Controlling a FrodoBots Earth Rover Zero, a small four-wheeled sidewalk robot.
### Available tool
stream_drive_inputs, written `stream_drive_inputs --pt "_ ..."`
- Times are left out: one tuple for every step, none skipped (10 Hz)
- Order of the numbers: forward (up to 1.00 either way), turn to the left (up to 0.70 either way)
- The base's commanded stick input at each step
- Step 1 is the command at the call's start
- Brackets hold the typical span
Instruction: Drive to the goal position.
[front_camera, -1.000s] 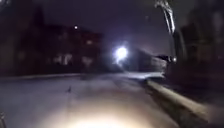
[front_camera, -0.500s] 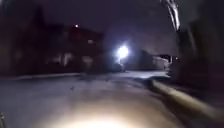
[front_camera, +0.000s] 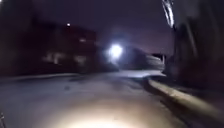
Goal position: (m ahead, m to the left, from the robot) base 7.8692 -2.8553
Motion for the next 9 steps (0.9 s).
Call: stream_drive_inputs --pt "0.7 -0.35" --pt "0.7 -0.28" --pt "0.7 -0.09" --pt "0.7 0.0" --pt "0.7 0.0" --pt "0.7 0.0" --pt "0.7 0.0" --pt "0.7 0.0" --pt "0.7 0.0"
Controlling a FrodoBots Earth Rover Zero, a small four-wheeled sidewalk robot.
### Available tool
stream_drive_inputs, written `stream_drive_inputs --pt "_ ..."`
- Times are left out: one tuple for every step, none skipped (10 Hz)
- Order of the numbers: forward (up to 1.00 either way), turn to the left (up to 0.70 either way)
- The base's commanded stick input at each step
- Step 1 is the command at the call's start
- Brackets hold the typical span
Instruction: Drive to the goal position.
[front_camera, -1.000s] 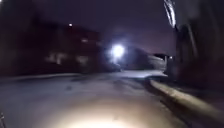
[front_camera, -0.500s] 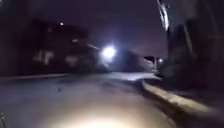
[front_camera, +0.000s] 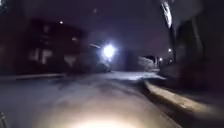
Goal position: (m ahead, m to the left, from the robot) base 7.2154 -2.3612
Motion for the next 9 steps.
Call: stream_drive_inputs --pt "0.7 0.0" --pt "0.7 0.0" --pt "0.7 0.0" --pt "0.7 0.0" --pt "0.7 0.0" --pt "0.7 0.0" --pt "0.7 0.0" --pt "0.7 0.0" --pt "0.7 -0.18"
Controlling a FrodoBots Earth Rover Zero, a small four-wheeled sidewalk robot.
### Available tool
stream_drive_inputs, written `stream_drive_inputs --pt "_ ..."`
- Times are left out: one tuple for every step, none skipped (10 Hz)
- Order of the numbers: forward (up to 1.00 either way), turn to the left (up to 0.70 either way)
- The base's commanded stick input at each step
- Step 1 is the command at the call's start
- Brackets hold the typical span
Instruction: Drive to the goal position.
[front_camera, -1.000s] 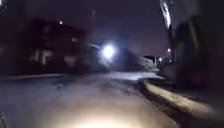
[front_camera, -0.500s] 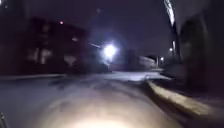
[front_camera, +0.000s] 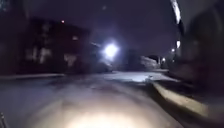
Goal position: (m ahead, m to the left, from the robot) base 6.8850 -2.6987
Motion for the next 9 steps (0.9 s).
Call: stream_drive_inputs --pt "0.7 -0.35" --pt "0.7 -0.35" --pt "0.7 -0.35" --pt "0.7 -0.35" --pt "0.7 -0.35" --pt "0.7 -0.35" --pt "0.7 -0.35" --pt "0.7 -0.35" --pt "0.7 -0.35"
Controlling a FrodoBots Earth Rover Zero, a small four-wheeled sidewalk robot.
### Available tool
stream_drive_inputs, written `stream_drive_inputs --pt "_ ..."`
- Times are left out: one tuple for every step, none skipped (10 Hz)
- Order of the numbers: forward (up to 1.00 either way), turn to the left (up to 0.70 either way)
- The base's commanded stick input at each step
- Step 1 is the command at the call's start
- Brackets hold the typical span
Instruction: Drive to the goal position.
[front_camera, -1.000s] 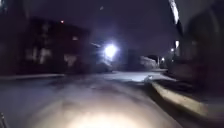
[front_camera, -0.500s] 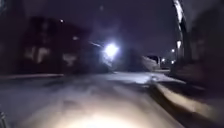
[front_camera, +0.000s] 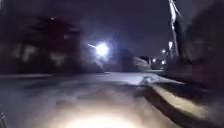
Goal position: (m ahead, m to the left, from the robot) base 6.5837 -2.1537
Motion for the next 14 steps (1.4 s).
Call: stream_drive_inputs --pt "0.7 0.0" --pt "0.7 0.0" --pt "0.7 0.0" --pt "0.7 0.0" --pt "0.7 0.0" --pt "0.7 0.0" --pt "0.7 0.0" --pt "0.7 0.0" --pt "0.7 0.0" --pt "0.7 0.0" --pt "0.7 -0.12" --pt "0.7 -0.35" --pt "0.7 -0.35" --pt "0.7 -0.35"
